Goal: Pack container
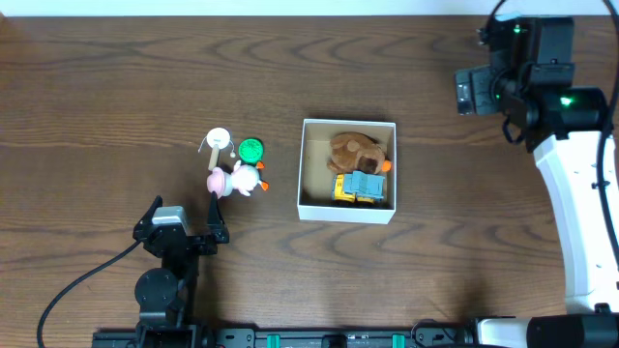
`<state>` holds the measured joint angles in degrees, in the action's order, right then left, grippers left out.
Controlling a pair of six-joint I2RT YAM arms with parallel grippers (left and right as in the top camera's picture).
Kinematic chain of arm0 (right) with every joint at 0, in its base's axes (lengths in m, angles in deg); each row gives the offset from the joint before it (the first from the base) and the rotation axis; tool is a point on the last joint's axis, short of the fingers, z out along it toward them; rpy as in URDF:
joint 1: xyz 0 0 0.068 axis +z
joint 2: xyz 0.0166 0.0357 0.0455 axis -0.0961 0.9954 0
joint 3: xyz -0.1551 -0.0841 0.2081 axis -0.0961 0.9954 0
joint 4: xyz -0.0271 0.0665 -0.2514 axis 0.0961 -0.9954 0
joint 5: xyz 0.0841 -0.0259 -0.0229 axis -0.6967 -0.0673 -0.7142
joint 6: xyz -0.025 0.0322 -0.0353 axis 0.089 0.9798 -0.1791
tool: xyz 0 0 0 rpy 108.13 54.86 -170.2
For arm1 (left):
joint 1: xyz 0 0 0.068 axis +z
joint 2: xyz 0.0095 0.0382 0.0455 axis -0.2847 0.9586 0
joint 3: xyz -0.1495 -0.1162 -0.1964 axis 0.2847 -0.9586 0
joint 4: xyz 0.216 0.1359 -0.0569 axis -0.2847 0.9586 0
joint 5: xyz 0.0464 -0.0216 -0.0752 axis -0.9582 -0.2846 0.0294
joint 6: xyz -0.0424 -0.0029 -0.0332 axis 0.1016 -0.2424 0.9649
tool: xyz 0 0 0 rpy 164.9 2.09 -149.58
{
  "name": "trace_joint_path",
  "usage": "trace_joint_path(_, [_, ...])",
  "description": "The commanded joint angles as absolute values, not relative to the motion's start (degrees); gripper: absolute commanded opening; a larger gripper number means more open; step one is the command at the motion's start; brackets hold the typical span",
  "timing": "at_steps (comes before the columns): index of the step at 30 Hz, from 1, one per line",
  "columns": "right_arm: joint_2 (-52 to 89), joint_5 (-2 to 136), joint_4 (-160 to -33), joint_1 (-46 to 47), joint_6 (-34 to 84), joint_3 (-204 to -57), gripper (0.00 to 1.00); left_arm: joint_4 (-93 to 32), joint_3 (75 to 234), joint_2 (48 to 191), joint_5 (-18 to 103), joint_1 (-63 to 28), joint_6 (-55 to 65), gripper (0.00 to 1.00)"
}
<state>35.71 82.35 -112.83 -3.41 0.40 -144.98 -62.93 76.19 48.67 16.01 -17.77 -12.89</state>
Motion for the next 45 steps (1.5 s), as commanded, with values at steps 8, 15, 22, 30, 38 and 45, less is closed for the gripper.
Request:
trace_joint_path(8, [35.34, 82.66, -113.75, -4.06, 2.37, -145.24, 0.99, -61.57, 75.10, 48.36, 13.17, -17.51, -14.35, 0.98])
trace_joint_path(15, [35.34, 82.66, -113.75, -4.06, 2.37, -145.24, 0.99, -59.74, 78.11, 49.10, 16.27, -17.58, -12.34, 0.98])
trace_joint_path(22, [35.34, 82.66, -113.77, -4.06, 2.37, -145.24, 0.99, -52.94, 94.84, 61.56, 16.36, -17.60, -12.67, 0.98])
trace_joint_path(30, [35.34, 82.66, -113.77, -4.06, 2.35, -145.24, 0.99, -41.38, 118.81, 92.21, 23.88, -17.64, -13.96, 0.98])
trace_joint_path(38, [35.34, 82.66, -113.77, -4.06, 2.37, -145.24, 0.99, -29.99, 133.94, 120.01, 42.15, -17.62, -13.89, 0.98])
trace_joint_path(45, [35.34, 82.66, -113.77, -4.06, 2.37, -145.24, 0.99, -30.69, 133.92, 131.90, 42.17, -17.62, -13.80, 0.98])
